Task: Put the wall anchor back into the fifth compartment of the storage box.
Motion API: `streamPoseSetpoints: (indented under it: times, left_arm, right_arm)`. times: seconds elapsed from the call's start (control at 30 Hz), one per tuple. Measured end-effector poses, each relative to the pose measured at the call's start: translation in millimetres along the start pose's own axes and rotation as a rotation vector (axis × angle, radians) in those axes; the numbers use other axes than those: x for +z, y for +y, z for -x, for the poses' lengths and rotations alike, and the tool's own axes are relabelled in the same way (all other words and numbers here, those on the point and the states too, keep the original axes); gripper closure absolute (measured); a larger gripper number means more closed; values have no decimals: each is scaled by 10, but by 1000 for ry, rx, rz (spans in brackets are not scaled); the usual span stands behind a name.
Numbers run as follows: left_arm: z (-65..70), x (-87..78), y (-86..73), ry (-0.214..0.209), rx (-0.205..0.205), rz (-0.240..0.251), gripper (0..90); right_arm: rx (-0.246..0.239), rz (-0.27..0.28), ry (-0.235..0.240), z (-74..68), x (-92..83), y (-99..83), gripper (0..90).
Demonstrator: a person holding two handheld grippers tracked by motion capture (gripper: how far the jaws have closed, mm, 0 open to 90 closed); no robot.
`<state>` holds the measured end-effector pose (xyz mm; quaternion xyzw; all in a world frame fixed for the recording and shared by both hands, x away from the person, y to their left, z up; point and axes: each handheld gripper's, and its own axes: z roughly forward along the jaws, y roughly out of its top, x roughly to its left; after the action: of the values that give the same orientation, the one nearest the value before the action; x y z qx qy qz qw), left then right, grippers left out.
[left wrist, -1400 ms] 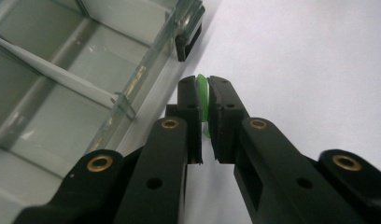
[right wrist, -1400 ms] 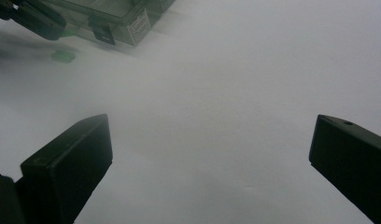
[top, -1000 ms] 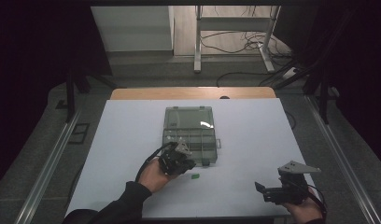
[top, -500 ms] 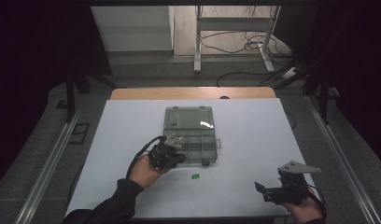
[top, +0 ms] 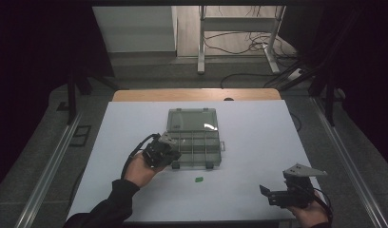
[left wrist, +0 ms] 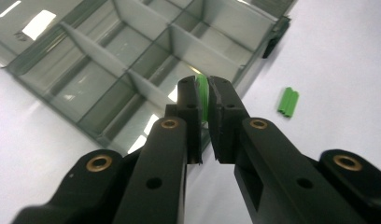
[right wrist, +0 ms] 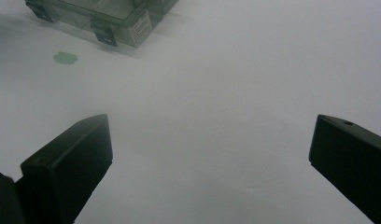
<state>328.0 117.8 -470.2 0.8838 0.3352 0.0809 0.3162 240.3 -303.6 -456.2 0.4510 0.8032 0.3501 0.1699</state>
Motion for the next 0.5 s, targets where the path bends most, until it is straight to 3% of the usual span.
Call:
streamPoseSetpoints:
  times: [0.5]
  left_arm:
    - [-126,27,-57,28,-35,-22,839]
  right_arm:
    - [-14,6,2,-14,-3,3,0]
